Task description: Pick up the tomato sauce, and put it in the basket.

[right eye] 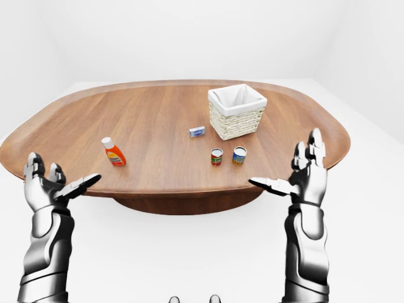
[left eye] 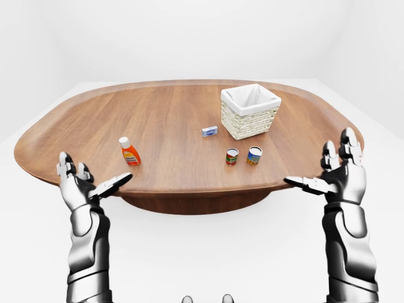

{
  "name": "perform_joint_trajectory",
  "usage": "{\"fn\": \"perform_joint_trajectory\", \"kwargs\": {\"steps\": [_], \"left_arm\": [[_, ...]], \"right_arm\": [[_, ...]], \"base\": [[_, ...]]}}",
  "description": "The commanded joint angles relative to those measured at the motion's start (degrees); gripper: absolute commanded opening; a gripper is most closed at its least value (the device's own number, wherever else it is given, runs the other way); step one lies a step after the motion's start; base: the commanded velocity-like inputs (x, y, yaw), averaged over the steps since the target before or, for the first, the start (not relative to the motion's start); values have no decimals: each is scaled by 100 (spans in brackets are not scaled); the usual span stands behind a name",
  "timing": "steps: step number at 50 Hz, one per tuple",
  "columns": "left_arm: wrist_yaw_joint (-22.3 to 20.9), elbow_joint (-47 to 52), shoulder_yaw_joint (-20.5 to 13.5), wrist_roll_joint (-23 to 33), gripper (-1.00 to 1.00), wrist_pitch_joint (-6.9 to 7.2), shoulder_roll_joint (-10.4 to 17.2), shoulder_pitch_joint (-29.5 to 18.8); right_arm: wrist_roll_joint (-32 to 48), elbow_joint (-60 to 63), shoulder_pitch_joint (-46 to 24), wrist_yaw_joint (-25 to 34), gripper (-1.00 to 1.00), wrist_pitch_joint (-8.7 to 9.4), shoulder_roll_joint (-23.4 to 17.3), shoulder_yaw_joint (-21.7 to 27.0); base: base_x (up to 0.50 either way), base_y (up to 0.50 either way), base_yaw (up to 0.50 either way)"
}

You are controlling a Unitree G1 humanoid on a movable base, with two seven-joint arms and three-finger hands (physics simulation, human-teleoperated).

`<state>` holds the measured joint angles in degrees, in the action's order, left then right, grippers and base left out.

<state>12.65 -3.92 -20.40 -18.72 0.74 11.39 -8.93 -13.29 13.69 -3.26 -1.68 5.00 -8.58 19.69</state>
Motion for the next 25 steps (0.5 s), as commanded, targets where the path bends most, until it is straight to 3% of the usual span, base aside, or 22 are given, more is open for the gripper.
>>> {"fn": "perform_joint_trajectory", "kwargs": {"steps": [1, 6, 25], "left_arm": [[909, 173, -781, -1129, 100, -131, 465, -1], [1007, 246, -820, -1219, 100, -182, 502, 49], [1064, 312, -808, -1233, 100, -218, 493, 85]], "right_arm": [[-1469, 831, 35, -501, 100, 0, -624, 1718], [-2245, 1032, 227, -683, 100, 0, -839, 2365], [-2341, 920, 262, -698, 100, 0, -919, 2325]], "base": [[0, 0, 0], [0, 0, 0], [0, 0, 0]]}}
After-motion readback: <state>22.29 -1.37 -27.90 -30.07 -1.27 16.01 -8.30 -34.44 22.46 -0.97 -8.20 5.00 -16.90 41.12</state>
